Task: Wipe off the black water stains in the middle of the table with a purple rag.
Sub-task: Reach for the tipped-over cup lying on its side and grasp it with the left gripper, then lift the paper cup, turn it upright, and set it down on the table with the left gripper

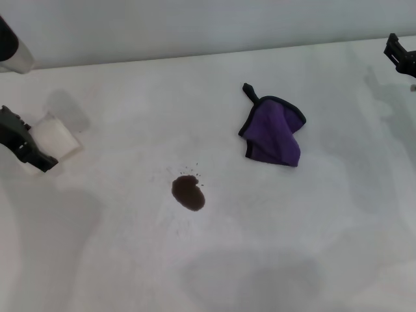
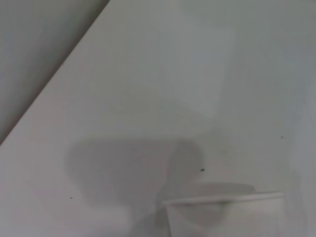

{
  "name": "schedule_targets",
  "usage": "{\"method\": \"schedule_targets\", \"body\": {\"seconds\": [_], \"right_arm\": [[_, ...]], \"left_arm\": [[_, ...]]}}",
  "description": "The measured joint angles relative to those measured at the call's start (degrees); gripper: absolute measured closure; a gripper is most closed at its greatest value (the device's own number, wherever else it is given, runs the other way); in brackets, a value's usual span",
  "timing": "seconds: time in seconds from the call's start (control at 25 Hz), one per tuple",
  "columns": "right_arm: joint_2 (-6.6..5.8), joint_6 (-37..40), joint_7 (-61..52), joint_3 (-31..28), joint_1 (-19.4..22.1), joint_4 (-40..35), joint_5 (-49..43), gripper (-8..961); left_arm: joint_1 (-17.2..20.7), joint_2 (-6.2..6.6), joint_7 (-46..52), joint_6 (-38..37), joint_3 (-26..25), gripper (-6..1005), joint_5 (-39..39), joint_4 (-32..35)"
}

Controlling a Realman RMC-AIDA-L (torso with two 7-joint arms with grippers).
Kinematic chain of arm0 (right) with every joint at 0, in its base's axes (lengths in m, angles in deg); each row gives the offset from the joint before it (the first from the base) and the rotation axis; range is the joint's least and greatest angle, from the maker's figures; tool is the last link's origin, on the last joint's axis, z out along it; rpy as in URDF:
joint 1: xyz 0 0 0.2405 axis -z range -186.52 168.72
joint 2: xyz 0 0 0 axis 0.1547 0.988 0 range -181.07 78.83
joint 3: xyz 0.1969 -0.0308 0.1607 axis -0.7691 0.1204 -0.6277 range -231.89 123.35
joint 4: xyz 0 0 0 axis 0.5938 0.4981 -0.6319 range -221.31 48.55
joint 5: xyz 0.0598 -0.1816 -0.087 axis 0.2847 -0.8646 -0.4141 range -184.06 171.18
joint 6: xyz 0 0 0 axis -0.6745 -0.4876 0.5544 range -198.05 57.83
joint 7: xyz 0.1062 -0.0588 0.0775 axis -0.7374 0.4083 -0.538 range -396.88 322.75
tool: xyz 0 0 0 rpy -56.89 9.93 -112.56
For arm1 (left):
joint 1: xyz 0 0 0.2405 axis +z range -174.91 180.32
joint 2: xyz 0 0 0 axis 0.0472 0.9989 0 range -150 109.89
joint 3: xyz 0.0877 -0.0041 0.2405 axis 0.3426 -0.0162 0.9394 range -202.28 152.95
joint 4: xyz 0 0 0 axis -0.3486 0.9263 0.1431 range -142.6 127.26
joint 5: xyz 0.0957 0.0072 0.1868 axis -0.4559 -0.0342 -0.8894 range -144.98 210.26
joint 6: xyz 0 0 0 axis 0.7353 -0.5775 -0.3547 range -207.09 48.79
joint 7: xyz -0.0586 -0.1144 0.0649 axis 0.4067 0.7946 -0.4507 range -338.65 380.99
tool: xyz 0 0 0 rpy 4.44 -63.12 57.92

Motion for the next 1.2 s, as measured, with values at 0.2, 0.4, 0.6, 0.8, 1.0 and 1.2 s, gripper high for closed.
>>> {"method": "schedule_targets", "body": {"seconds": [0.2, 0.4, 0.6, 0.8, 1.0, 1.2], "right_arm": [[-0.02, 0.5, 0.0, 0.0, -0.1, -0.2, 0.0, 96], [-0.10, 0.6, 0.0, 0.0, -0.2, -0.3, 0.0, 96], [-0.11, 0.6, 0.0, 0.0, -0.2, -0.3, 0.0, 96], [-0.11, 0.6, 0.0, 0.0, -0.1, -0.4, 0.0, 96], [-0.15, 0.6, 0.0, 0.0, 0.2, -0.4, 0.0, 96], [-0.11, 0.6, 0.0, 0.0, 0.3, -0.4, 0.0, 95]], "left_arm": [[0.6, -0.07, 0.8, 1.6, -0.1, 111, 0.7, 1.4], [1.2, -0.02, 1.3, 2.4, -0.1, 117, 1.0, 2.7], [1.4, -0.06, 1.3, 3.2, -0.1, 165, 3.8, 2.5], [0.8, -0.05, 1.3, 4.7, -0.1, 223, 9.0, 1.4], [1.1, -0.13, -4.2, 6.1, 0.0, 296, 20.4, 2.1], [5.0, -0.13, -15.1, 5.8, 0.0, 340, 37.9, 6.0]]}}
